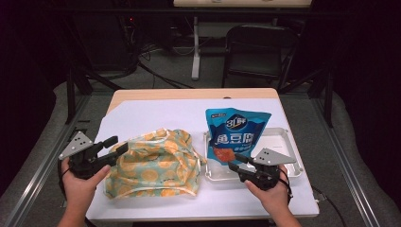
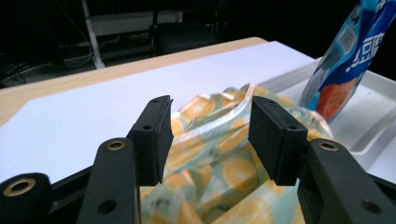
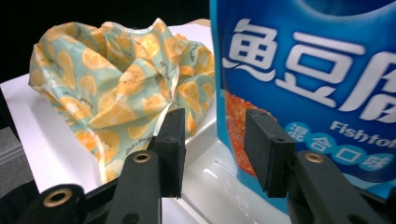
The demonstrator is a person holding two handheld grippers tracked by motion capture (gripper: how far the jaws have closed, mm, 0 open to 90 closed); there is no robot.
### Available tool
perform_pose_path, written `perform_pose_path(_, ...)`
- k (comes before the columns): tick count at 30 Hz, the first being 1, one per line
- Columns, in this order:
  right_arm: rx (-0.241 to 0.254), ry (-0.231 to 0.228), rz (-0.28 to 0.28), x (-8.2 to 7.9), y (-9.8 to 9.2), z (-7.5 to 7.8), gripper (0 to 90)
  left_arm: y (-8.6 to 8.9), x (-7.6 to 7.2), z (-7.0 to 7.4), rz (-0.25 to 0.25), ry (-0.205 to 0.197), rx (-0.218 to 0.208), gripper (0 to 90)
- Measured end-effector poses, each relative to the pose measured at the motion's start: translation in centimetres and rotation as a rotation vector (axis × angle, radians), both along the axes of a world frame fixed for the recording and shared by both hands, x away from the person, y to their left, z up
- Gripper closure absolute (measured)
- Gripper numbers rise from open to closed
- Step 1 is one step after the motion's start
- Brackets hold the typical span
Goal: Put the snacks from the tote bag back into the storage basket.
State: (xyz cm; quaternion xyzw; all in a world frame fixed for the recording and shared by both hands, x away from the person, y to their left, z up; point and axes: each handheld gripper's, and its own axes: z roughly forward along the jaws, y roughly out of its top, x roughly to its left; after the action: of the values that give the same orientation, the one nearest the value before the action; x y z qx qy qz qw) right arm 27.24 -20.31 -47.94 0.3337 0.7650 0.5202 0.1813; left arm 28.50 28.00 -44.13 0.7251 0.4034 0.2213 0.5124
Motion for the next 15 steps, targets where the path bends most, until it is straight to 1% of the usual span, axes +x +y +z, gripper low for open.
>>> perform_pose_path(1,-0.003,-0.001,0.006,0.0,0.1,-0.1,59.0,0.1,-0.1,-0.3,0.007,0.003,-0.004,48.9)
perform_pose_path(3,-0.012,-0.006,0.009,-0.1,0.3,-0.5,58.7,0.4,-0.1,-0.9,0.017,0.016,0.0,48.4)
perform_pose_path(6,-0.027,0.0,0.018,0.0,0.6,-1.1,58.3,0.5,-0.2,-1.9,0.03,0.021,0.008,47.7)
perform_pose_path(8,-0.031,0.008,0.023,-0.1,0.9,-1.6,58.3,0.6,-0.3,-2.6,0.035,0.026,0.004,47.6)
perform_pose_path(11,-0.056,0.01,0.028,-0.1,1.3,-2.3,58.4,0.7,-0.3,-3.5,0.04,0.037,0.027,47.6)
perform_pose_path(13,-0.061,0.007,0.036,-0.3,1.5,-2.7,58.5,0.6,-0.4,-3.9,0.045,0.032,0.044,47.5)
perform_pose_path(15,-0.07,0.006,0.046,-0.4,1.7,-3.1,58.6,0.6,-0.5,-4.2,0.043,0.032,0.048,47.2)
